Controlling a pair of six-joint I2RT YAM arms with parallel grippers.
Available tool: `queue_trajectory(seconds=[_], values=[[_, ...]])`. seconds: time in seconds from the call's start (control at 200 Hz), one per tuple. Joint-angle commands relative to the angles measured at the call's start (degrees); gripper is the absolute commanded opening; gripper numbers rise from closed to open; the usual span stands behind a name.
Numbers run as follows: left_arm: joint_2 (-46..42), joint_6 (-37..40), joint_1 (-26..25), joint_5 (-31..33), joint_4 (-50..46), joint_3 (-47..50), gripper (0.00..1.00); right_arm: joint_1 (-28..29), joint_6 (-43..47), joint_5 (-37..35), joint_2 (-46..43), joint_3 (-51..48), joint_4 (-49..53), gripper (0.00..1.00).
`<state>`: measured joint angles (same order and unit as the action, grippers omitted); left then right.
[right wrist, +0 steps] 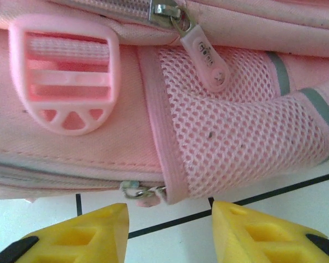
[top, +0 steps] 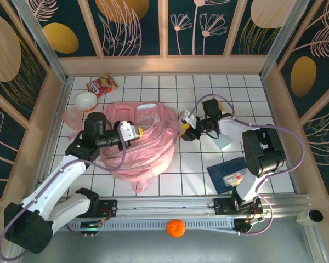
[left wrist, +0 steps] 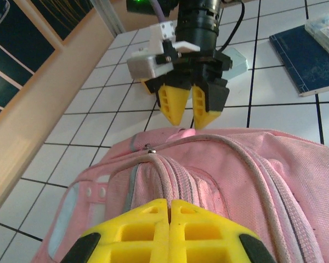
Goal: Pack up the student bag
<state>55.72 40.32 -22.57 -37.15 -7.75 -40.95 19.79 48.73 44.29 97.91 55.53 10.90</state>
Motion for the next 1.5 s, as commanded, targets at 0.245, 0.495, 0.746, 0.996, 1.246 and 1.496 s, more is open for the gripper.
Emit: queue_trajectory(seconds=[0.245,0.495,0.746,0.996,1.246,1.496], values=[[0.6,-1.2,0.1,3.9,7.5,-4.1,0.0,0.1,-7.0,-8.4,-6.0,-6.2,-3.1,0.51],[0.4,-2.0,0.1,2.0,7.9,-6.3,0.0,3.0,-8.0,-9.4,-2.1,-3.0,-5.9,0.53],[0.0,-2.7,0.1,0.9,8.1,-7.5,0.0,5.3,-8.0,-6.7,4.0,2.8,-5.6,0.53],[0.4,-2.5,0.1,1.8,8.2,-7.0,0.0,5.1,-9.2,-2.7,1.7,1.3,-6.8,0.31],[3.2,-4.8,0.1,10.6,8.9,-6.3,0.0,4.5,-9.9,0.3,-3.1,0.5,-2.7,0.0],[3.9,-7.6,0.1,19.8,10.6,-5.4,0.0,4.4,-13.3,-2.0,-4.1,1.6,1.2,0.0]])
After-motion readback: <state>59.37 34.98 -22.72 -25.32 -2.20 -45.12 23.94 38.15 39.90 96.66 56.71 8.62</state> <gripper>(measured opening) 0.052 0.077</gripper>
